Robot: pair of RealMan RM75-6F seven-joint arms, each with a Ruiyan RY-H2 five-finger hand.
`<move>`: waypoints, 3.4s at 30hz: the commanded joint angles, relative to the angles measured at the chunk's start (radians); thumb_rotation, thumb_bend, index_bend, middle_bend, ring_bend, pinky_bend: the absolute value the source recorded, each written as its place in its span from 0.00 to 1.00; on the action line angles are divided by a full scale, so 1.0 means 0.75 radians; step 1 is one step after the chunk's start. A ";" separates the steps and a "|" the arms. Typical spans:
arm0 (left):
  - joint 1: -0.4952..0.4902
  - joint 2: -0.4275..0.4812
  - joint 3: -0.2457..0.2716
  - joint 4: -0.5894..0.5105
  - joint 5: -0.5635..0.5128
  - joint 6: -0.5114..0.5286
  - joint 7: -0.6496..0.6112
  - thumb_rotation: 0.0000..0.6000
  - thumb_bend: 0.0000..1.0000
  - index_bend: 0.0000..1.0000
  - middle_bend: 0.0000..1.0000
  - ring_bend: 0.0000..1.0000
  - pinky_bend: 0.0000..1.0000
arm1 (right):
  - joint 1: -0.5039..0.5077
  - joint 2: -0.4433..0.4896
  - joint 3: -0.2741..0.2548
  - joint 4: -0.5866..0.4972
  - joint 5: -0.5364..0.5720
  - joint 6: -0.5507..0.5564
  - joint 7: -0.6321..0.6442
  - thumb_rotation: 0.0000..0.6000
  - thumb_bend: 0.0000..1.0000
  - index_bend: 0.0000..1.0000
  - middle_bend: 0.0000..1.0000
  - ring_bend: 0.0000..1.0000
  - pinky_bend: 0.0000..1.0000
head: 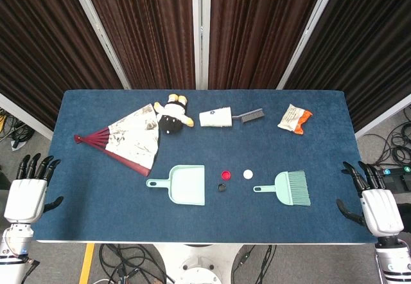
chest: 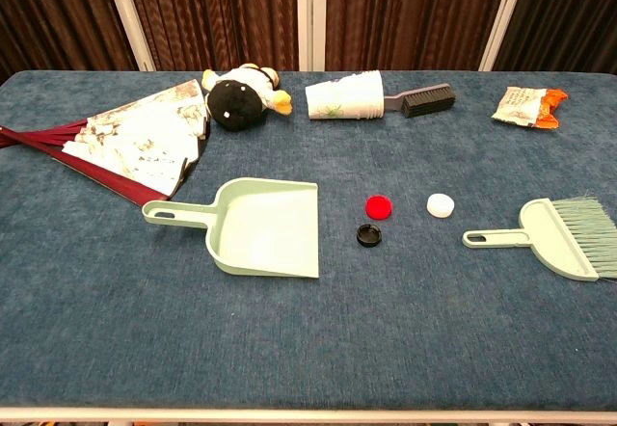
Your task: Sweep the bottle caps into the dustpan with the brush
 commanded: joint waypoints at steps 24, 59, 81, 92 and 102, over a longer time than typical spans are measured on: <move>-0.097 0.028 -0.022 -0.010 0.043 -0.097 -0.008 1.00 0.01 0.18 0.13 0.04 0.04 | 0.465 -0.328 0.077 0.165 0.090 -0.688 -0.364 1.00 0.22 0.22 0.32 0.04 0.10; -0.079 -0.014 0.008 0.090 -0.002 -0.111 -0.118 1.00 0.01 0.18 0.13 0.04 0.04 | 0.529 -0.645 0.023 0.339 0.360 -0.701 -0.984 1.00 0.15 0.43 0.47 0.13 0.11; -0.069 -0.015 0.009 0.096 -0.007 -0.098 -0.121 1.00 0.01 0.18 0.13 0.04 0.04 | 0.562 -0.680 0.007 0.387 0.402 -0.716 -0.978 1.00 0.21 0.48 0.48 0.13 0.11; -0.156 0.040 -0.031 0.019 -0.019 -0.211 -0.144 1.00 0.01 0.19 0.13 0.04 0.04 | 0.569 -0.573 0.039 0.323 0.351 -0.685 -0.751 1.00 0.33 0.66 0.59 0.25 0.16; -0.439 0.055 -0.150 -0.062 -0.199 -0.590 -0.040 1.00 0.02 0.33 0.25 0.18 0.18 | 0.630 -0.306 0.170 0.180 0.276 -0.707 -0.259 1.00 0.33 0.67 0.60 0.25 0.19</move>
